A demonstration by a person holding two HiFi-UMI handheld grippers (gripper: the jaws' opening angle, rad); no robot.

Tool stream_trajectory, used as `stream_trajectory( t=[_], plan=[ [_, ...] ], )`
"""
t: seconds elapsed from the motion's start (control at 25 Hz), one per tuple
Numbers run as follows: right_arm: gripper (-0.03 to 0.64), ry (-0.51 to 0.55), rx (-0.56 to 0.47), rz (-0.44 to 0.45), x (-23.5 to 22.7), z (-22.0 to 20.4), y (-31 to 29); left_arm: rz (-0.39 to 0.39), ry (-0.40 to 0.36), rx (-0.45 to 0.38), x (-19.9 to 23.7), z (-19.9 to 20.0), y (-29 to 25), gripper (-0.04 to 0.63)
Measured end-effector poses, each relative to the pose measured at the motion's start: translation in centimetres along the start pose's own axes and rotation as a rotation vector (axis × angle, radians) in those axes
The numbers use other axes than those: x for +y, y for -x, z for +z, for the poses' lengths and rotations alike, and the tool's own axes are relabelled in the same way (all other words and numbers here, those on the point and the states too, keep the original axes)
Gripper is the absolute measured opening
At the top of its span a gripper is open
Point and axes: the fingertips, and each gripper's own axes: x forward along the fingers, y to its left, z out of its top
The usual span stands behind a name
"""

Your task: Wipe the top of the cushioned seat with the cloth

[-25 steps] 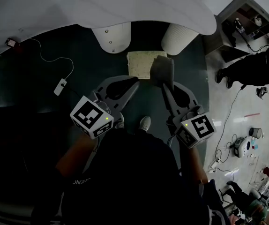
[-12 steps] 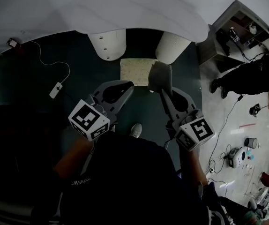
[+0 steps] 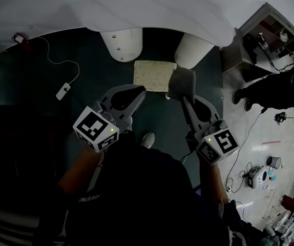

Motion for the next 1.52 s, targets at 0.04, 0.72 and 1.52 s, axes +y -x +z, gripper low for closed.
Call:
stream_trajectory(
  t=[0.04,0.72,1.52],
  plan=[
    [0.034,0.001,0.005,0.001,-0.2,-0.1,-0.3,0.003,0.006,0.001,0.3,-0.2,-0.2,0.017],
    [0.034,-0.039,0.066,-0.049,-5.2,-0.5,-10.9,-0.069,0.056,0.001,11.7,-0.2,-6.2,0.017],
    [0.034,-0.05,0.147,-0.079,-9.3,0.5,-29.4,-0.109,0.12,0.036,30.1,-1.1,-9.5,0.012]
  ],
)
